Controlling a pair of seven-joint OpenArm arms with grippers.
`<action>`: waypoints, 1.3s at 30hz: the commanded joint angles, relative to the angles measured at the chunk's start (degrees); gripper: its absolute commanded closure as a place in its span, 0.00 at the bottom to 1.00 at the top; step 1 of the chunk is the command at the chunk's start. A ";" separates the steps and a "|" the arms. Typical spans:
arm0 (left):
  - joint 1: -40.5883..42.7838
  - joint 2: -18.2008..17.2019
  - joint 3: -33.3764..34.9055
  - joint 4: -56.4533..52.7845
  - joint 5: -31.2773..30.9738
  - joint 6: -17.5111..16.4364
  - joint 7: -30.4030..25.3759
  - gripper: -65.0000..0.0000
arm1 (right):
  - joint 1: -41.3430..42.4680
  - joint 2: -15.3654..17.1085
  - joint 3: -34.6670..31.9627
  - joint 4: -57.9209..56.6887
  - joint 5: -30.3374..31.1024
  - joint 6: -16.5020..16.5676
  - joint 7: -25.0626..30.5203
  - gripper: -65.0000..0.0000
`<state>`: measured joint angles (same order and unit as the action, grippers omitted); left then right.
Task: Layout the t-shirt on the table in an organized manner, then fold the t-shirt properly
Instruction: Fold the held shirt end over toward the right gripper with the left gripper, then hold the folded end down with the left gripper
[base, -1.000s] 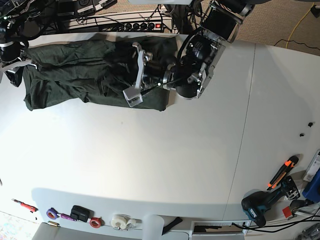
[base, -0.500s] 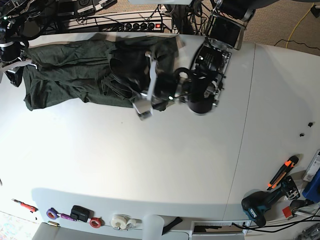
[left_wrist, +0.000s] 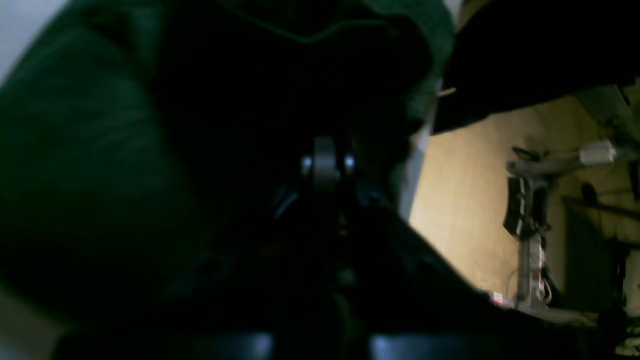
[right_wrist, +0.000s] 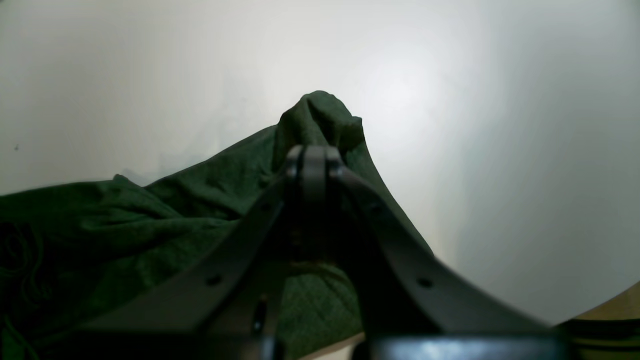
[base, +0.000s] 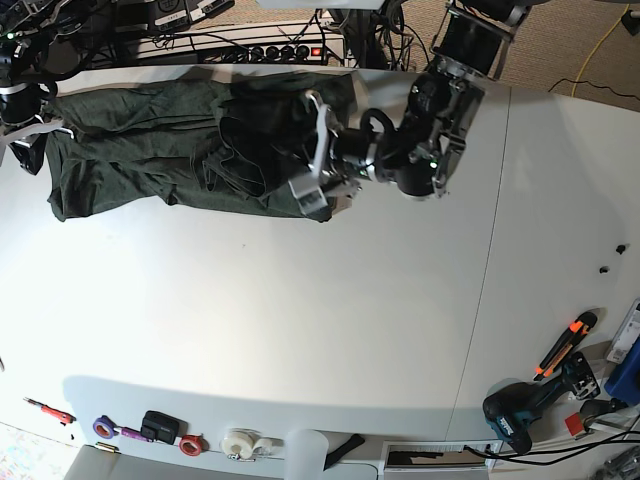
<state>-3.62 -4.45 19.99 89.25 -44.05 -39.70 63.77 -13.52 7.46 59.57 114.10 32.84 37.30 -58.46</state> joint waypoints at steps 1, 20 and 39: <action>-0.68 0.48 1.07 1.03 0.79 -0.30 -2.38 1.00 | 0.07 0.92 0.11 0.92 0.76 -0.28 1.73 1.00; -0.31 0.79 6.54 1.03 -3.30 -0.30 -2.95 1.00 | 0.22 0.92 0.11 0.92 0.79 -0.26 2.01 1.00; -5.66 0.76 1.60 1.29 17.44 2.82 -9.86 1.00 | 0.22 0.92 0.11 0.92 0.81 -0.28 2.34 1.00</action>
<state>-8.27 -4.27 21.65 89.52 -25.54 -36.51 55.29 -13.50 7.46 59.57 114.10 32.86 37.30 -58.02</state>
